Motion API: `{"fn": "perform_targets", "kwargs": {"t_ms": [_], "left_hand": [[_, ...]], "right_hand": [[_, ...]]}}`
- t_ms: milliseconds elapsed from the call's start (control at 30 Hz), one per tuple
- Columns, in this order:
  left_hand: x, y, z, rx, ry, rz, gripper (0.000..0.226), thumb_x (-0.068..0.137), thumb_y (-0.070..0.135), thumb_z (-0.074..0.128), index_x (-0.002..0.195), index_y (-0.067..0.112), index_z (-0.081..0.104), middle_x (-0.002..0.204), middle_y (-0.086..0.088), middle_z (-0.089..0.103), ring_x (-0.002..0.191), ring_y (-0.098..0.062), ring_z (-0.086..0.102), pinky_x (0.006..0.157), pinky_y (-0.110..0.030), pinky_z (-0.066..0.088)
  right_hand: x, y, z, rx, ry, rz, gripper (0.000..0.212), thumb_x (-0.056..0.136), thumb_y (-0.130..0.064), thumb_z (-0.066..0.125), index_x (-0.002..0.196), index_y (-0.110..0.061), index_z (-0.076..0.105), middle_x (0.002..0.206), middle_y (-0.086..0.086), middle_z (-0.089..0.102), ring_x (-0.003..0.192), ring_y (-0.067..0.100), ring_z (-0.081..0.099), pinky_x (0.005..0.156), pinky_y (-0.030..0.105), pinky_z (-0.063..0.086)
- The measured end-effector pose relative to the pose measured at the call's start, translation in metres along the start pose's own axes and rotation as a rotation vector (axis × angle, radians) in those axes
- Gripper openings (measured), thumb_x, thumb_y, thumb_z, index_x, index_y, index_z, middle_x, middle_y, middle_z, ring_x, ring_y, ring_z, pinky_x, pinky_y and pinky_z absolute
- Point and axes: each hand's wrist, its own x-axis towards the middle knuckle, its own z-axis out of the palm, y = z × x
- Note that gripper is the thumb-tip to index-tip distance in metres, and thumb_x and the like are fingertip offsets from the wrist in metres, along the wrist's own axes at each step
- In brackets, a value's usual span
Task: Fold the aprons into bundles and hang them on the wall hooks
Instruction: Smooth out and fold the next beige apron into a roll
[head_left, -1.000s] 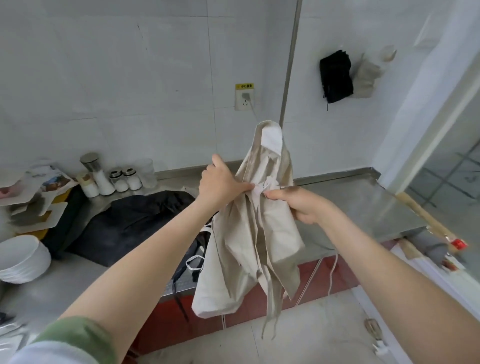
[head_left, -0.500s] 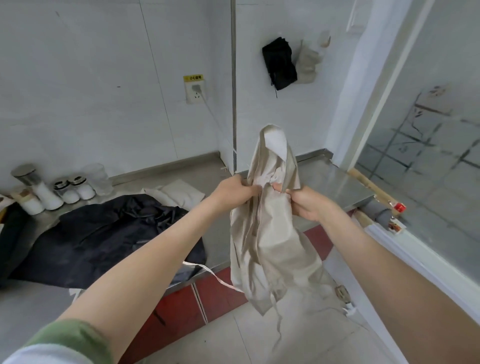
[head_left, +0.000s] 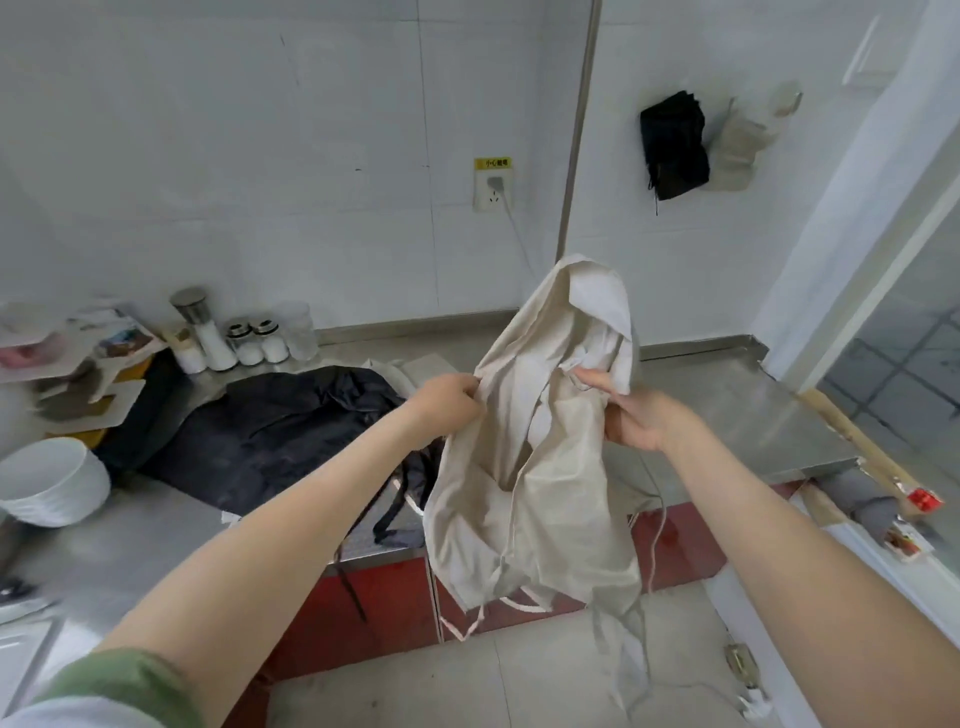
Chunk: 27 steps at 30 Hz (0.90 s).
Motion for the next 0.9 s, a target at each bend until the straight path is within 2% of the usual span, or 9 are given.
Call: {"fn": "perform_targets", "kwargs": {"t_ms": [100,233,300,433,600,700,767,833,900], "left_hand": [[-0.010,-0.019,-0.030,-0.263,-0.057,-0.153,0.022,0.091,-0.001,0.039,0.097,0.009,0.058,0.094,-0.007,0.061,0.091,-0.024,0.061,0.086,-0.038,0.055],[-0.018,-0.042,-0.056,-0.340,-0.038,-0.246,0.041,0.088,-0.007,0.032,0.111,0.013,0.058,0.103,-0.005,0.062,0.096,-0.022,0.062,0.082,-0.036,0.056],[-0.020,-0.050,-0.061,-0.343,0.069,-0.244,0.034,0.089,-0.003,0.033,0.098,0.020,0.057,0.095,-0.002,0.058,0.089,-0.022,0.057,0.075,-0.032,0.051],[-0.025,-0.062,-0.062,-0.127,0.304,-0.149,0.026,0.095,0.013,0.040,0.070,0.018,0.033,0.069,0.001,0.035,0.066,-0.017,0.031,0.054,-0.026,0.027],[-0.030,-0.060,-0.064,0.028,0.409,-0.014,0.030,0.095,0.009,0.041,0.068,0.021,0.032,0.064,0.004,0.037,0.064,-0.016,0.032,0.049,-0.017,0.029],[-0.034,-0.061,-0.070,0.085,0.474,0.038,0.024,0.098,0.011,0.041,0.076,0.020,0.043,0.069,-0.001,0.048,0.073,-0.025,0.042,0.060,-0.030,0.029],[-0.038,-0.066,-0.075,0.324,0.557,0.014,0.016,0.102,0.019,0.037,0.097,0.013,0.051,0.082,-0.014,0.060,0.077,-0.033,0.051,0.061,-0.032,0.030],[-0.042,-0.075,-0.082,0.586,0.586,-0.060,0.027,0.104,0.031,0.033,0.112,0.011,0.051,0.094,-0.017,0.064,0.084,-0.037,0.059,0.061,-0.034,0.033],[-0.045,-0.082,-0.085,0.697,0.554,-0.079,0.033,0.105,0.037,0.030,0.115,0.013,0.050,0.095,-0.017,0.065,0.087,-0.037,0.062,0.061,-0.033,0.035]], "right_hand": [[0.018,0.004,0.002,-0.063,0.032,0.038,0.020,0.095,-0.019,0.055,0.111,-0.009,0.061,0.096,0.010,0.068,0.087,0.027,0.062,0.080,0.044,0.051],[0.044,0.017,0.009,-0.267,0.198,0.041,0.027,0.097,-0.010,0.053,0.122,-0.003,0.057,0.095,0.009,0.065,0.079,0.020,0.061,0.068,0.032,0.049],[0.054,0.021,0.013,-0.320,0.260,0.024,0.030,0.095,-0.017,0.057,0.121,-0.003,0.058,0.092,0.007,0.066,0.080,0.020,0.062,0.069,0.030,0.047],[0.068,0.022,0.037,-0.249,0.328,-0.085,0.039,0.091,-0.029,0.064,0.123,-0.006,0.058,0.109,0.008,0.066,0.094,0.022,0.062,0.078,0.029,0.047],[0.074,0.012,0.065,-0.238,0.341,-0.313,0.034,0.097,-0.027,0.053,0.124,-0.008,0.058,0.127,0.016,0.060,0.121,0.031,0.052,0.105,0.043,0.040],[0.075,0.005,0.071,-0.176,0.474,-0.422,0.023,0.100,-0.018,0.045,0.107,-0.005,0.063,0.108,0.013,0.067,0.112,0.035,0.057,0.092,0.038,0.045],[0.074,-0.002,0.066,-0.012,0.642,-0.445,0.022,0.100,-0.020,0.044,0.089,-0.008,0.059,0.085,0.001,0.061,0.093,0.030,0.060,0.076,0.031,0.042],[0.071,-0.007,0.053,0.038,0.807,-0.466,0.017,0.101,-0.020,0.040,0.093,-0.011,0.052,0.088,0.001,0.058,0.091,0.024,0.056,0.075,0.029,0.039],[0.067,-0.007,0.047,-0.177,0.825,-0.463,0.013,0.097,-0.017,0.046,0.107,-0.009,0.048,0.102,0.008,0.056,0.094,0.028,0.054,0.076,0.029,0.038]]}}
